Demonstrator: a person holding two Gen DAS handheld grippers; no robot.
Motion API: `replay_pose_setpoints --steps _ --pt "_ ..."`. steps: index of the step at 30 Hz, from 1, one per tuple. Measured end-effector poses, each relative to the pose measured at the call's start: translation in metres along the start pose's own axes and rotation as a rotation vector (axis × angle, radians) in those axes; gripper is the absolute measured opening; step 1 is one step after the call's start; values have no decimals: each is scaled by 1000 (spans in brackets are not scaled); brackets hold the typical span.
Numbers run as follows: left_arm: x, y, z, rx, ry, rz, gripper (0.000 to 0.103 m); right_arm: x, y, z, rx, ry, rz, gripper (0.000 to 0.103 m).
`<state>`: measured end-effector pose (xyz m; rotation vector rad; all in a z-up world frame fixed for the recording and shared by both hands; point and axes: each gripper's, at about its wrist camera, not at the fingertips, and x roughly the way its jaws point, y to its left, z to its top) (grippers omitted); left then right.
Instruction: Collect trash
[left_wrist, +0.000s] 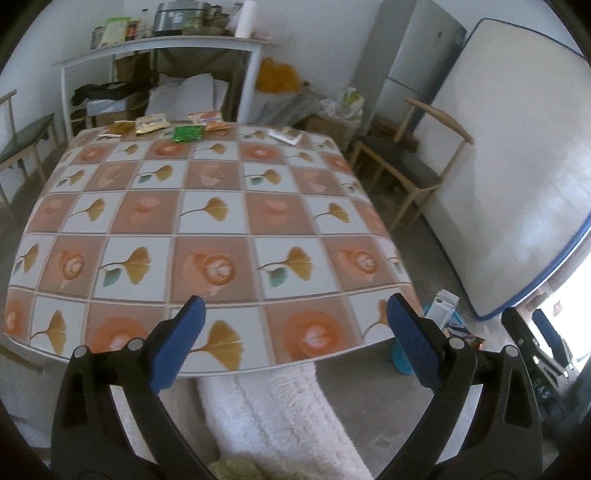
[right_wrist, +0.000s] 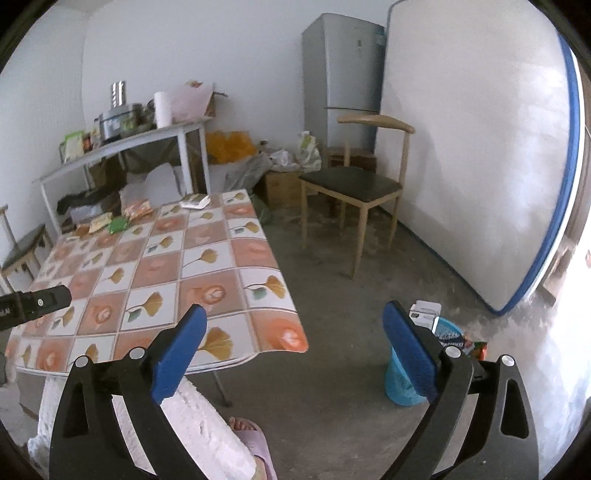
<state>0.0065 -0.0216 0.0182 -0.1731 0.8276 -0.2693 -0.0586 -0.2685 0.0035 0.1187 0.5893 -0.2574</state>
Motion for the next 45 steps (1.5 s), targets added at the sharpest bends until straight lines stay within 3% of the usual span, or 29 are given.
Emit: replay_pose_setpoints --steps 12,19,25,29,36,41,45 --pt "-8 6 -7 82 -64 135 94 18 16 12 24 39 35 93" --pt "-11 -2 -7 117 -46 83 94 13 11 10 35 22 38 93" --pt "-14 -6 -7 45 -83 51 94 -1 -5 1 42 -24 6 93" --pt "-9 -12 -8 18 -57 38 94 -10 -15 -9 38 -26 -28 96" --pt "2 -33 -27 30 33 32 94 -18 -22 -32 0 98 -113 96" --pt "6 -53 -41 145 56 70 94 -15 -35 -56 56 204 -132 96" --pt "12 -58 -46 182 88 92 94 -14 -44 -70 80 258 -152 96"
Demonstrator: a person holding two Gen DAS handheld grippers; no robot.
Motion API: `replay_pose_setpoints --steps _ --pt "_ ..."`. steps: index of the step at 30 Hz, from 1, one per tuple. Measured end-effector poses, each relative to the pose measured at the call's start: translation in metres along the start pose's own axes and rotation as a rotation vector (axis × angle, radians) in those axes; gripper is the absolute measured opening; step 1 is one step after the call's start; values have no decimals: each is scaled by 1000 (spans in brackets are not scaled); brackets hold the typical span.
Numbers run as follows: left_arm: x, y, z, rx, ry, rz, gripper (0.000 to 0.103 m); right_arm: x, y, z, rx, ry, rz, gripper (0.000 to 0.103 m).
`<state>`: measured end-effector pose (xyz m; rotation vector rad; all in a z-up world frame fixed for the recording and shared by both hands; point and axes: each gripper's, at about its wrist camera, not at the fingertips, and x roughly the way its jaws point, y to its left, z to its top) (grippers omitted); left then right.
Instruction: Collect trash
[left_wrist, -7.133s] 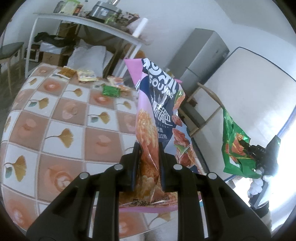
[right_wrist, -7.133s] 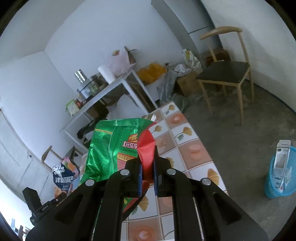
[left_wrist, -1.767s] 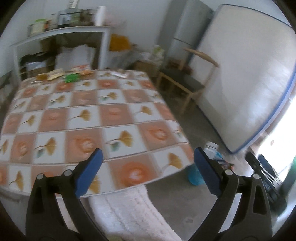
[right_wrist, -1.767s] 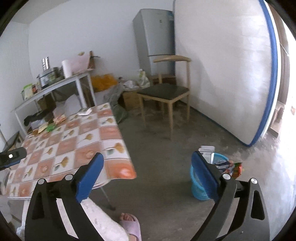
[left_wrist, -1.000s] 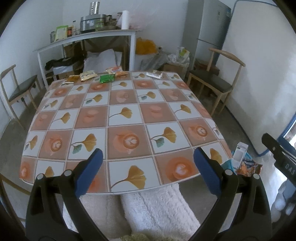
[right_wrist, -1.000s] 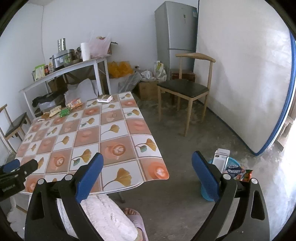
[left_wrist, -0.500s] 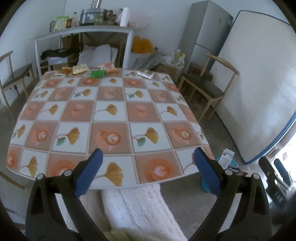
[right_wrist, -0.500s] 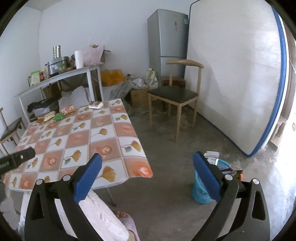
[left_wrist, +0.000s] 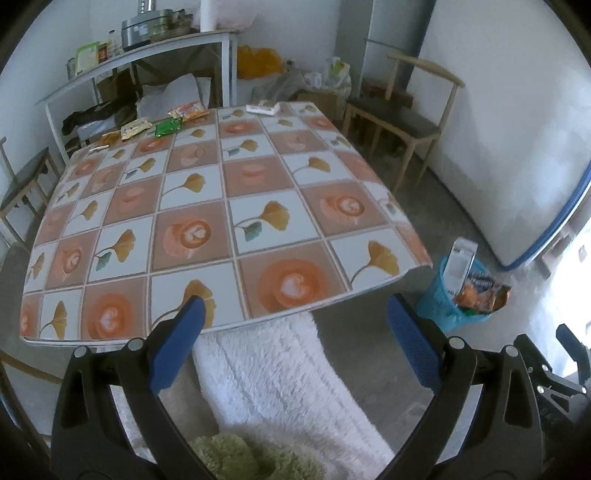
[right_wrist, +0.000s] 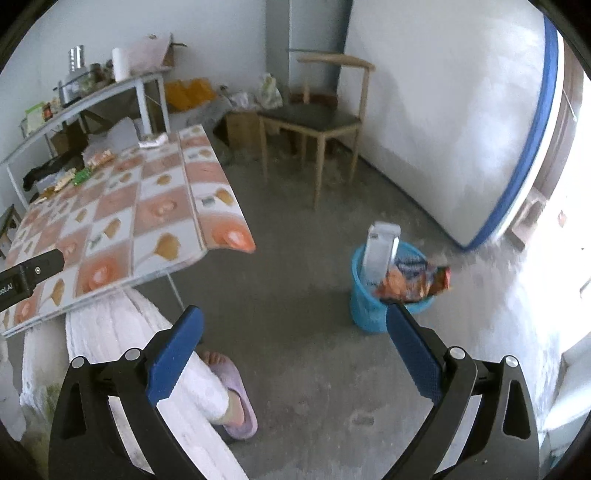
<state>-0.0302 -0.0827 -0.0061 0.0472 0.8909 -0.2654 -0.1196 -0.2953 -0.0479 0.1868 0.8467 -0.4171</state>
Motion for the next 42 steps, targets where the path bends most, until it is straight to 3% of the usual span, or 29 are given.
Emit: replay_pose_setpoints --steps 23,42 --pt "-2 -18 -3 134 -18 50 94 9 -23 -6 14 39 -53 96" --pt "-2 -21 -2 138 -12 38 94 11 -29 -2 11 36 -63 96"
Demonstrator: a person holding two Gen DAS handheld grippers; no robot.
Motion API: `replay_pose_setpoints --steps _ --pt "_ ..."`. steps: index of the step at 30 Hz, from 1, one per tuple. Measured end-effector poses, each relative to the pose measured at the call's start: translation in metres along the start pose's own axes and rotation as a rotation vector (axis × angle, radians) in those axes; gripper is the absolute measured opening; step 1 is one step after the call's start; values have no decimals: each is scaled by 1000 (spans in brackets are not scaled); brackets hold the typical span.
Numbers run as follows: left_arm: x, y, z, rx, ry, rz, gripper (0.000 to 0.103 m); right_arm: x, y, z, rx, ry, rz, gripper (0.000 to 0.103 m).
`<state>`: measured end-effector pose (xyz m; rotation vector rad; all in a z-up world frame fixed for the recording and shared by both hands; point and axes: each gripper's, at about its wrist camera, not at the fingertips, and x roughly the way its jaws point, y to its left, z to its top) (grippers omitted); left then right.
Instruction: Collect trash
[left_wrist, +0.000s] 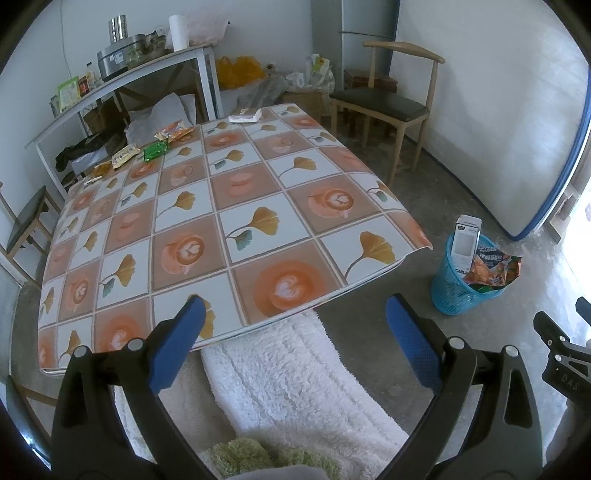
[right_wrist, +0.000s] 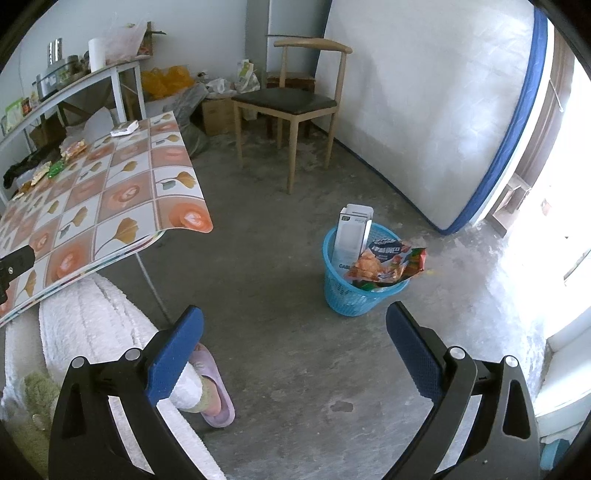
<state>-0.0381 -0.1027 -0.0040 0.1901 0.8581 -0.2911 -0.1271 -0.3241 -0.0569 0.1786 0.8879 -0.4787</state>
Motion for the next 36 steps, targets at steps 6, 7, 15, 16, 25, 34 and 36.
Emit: replay_pose_setpoints --steps 6,7,15,16,25,34,36 --pt "1 0 1 -1 0 -1 94 -1 0 0 -1 2 -1 96" --pt "1 0 1 -1 1 -1 94 0 -1 0 0 3 0 96" --pt "1 0 2 -7 4 -2 94 -1 -1 0 -2 1 -1 96" --pt "1 0 2 -7 4 -2 94 0 -2 0 -2 2 -1 96" --pt "2 2 1 -15 10 -4 94 0 -1 1 -3 3 -3 96" --pt "3 4 1 -15 11 -6 94 -1 0 1 -4 3 -3 96" --pt "3 4 1 -15 11 -6 94 -1 0 1 -4 3 -3 96"
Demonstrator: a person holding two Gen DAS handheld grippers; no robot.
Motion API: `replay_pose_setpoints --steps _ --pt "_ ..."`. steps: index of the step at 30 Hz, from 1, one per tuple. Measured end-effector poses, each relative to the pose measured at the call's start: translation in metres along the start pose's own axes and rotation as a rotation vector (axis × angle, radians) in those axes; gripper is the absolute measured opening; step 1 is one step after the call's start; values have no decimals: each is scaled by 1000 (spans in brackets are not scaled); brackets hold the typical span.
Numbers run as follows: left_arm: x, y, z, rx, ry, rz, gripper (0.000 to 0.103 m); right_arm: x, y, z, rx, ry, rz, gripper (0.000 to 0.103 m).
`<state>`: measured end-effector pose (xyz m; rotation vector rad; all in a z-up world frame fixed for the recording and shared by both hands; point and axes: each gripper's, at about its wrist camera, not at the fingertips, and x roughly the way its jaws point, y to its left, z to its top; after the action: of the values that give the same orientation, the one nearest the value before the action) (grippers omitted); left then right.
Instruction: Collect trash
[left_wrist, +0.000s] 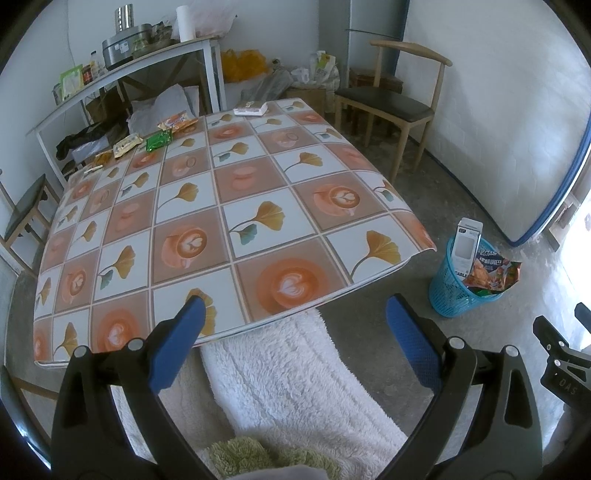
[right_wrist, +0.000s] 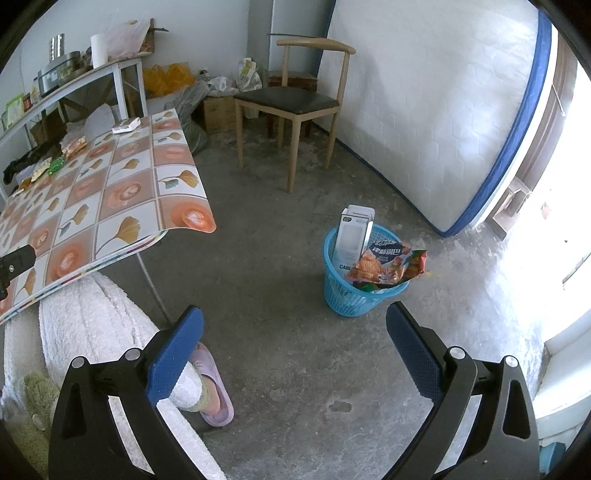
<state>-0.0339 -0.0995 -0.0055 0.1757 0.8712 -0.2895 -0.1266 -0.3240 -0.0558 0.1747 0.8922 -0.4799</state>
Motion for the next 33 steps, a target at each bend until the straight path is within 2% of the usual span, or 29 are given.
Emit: replay_pose_setpoints --steps 33 --pt "0 4 -2 -8 7 -6 94 0 -1 3 -2 -1 1 96"
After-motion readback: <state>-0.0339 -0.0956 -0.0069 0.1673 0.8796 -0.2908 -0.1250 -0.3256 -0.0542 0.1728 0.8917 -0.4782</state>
